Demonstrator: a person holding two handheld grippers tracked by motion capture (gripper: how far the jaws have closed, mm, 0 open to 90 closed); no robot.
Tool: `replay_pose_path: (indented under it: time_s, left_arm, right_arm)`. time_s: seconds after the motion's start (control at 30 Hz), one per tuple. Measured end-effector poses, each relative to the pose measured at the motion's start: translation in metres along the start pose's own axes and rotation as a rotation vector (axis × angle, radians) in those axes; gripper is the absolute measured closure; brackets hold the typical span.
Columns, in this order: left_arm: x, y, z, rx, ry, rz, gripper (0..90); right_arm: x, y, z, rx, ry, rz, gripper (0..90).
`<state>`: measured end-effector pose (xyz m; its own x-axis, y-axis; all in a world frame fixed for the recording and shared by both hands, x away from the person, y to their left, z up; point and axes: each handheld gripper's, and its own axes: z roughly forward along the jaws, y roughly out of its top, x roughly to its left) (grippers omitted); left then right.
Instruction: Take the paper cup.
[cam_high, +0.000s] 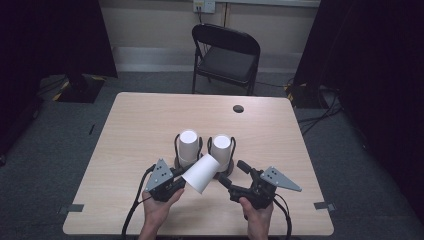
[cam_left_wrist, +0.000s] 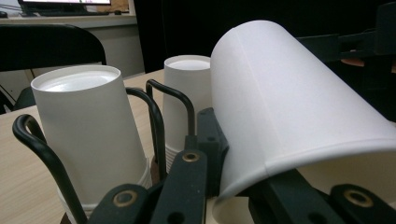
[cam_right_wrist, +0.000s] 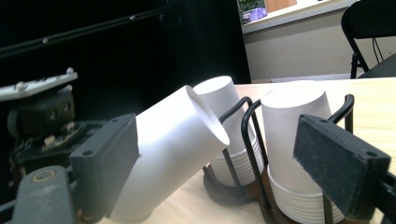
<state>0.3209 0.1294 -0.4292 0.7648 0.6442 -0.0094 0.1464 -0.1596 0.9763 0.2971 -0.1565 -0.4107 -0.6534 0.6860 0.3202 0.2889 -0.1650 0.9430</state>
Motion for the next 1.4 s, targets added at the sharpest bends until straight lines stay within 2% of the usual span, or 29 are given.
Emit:
replay_pose_path:
  time_s: [0.1,0.27,0.4,0.5,0.53,0.6,0.73,0.77,0.8,0.83,0.87,0.9,0.97,1.07,1.1,1.2,1.23,1.27,1.3,1.33,1.4]
  left_arm:
    - [0.001,0.003,0.001,0.046,-0.020,-0.007,86.9]
    - [0.002,0.007,0.003,0.082,-0.045,-0.011,86.9]
    - [0.003,0.012,0.005,0.127,-0.053,0.017,86.9]
    - [0.003,0.014,0.007,0.154,-0.074,0.032,87.0]
    - [0.003,0.014,0.007,0.154,-0.074,0.032,87.0]
    - [0.003,0.016,0.009,0.189,-0.086,0.042,87.1]
    - [0.004,0.022,0.015,0.274,-0.115,0.047,87.1]
    - [0.004,0.024,0.017,0.287,-0.120,0.050,87.1]
    - [0.004,0.026,0.020,0.325,-0.127,0.058,87.1]
    - [0.004,0.026,0.020,0.325,-0.127,0.058,87.1]
    - [0.004,0.027,0.021,0.338,-0.125,0.062,87.1]
    - [0.005,0.029,0.024,0.370,-0.132,0.058,87.1]
    - [0.005,0.029,0.025,0.387,-0.138,0.052,87.1]
    - [0.006,0.032,0.030,0.456,-0.148,0.047,87.1]
    - [0.006,0.034,0.033,0.497,-0.147,0.057,87.1]
    - [0.006,0.037,0.034,0.495,-0.124,0.055,87.1]
    - [0.007,0.039,0.035,0.507,-0.123,0.057,87.1]
    - [0.007,0.040,0.036,0.510,-0.125,0.062,87.1]
    - [0.007,0.042,0.036,0.518,-0.122,0.056,87.2]
    - [0.006,0.043,0.037,0.527,-0.120,0.059,87.2]
    - [0.006,0.045,0.037,0.558,-0.135,0.061,87.2]
  right_arm:
    - [0.001,-0.003,-0.003,0.023,0.012,-0.029,13.6]
    - [0.002,-0.008,-0.004,0.046,0.016,-0.060,13.4]
    - [0.003,-0.010,-0.006,0.080,0.023,-0.086,16.1]
    - [0.005,-0.012,-0.007,0.101,0.002,-0.134,17.0]
    - [0.005,-0.012,-0.007,0.101,0.002,-0.134,17.0]
    - [0.007,-0.015,-0.007,0.119,-0.001,-0.165,17.0]
    - [0.009,-0.017,-0.007,0.134,0.008,-0.193,16.8]
    - [0.009,-0.017,-0.007,0.140,0.010,-0.213,16.2]
    - [0.011,-0.019,-0.007,0.154,0.011,-0.245,15.6]
    - [0.011,-0.019,-0.007,0.154,0.011,-0.245,15.6]
    - [0.012,-0.020,-0.007,0.182,0.046,-0.278,18.9]
    - [0.012,-0.020,-0.006,0.187,0.048,-0.295,16.5]
    - [0.013,-0.021,-0.006,0.188,0.049,-0.304,14.3]
    - [0.015,-0.021,-0.005,0.200,0.040,-0.349,12.8]
    - [0.017,-0.022,-0.004,0.214,0.044,-0.380,12.9]
    - [0.019,-0.024,-0.002,0.227,0.036,-0.417,12.9]
    - [0.021,-0.027,0.001,0.240,0.037,-0.449,12.8]
    - [0.021,-0.027,0.001,0.240,0.037,-0.449,12.8]
    - [0.023,-0.030,0.004,0.254,0.030,-0.480,12.9]
    - [0.023,-0.030,0.004,0.254,0.030,-0.480,12.9]
    - [0.025,-0.032,0.006,0.255,0.007,-0.510,12.6]
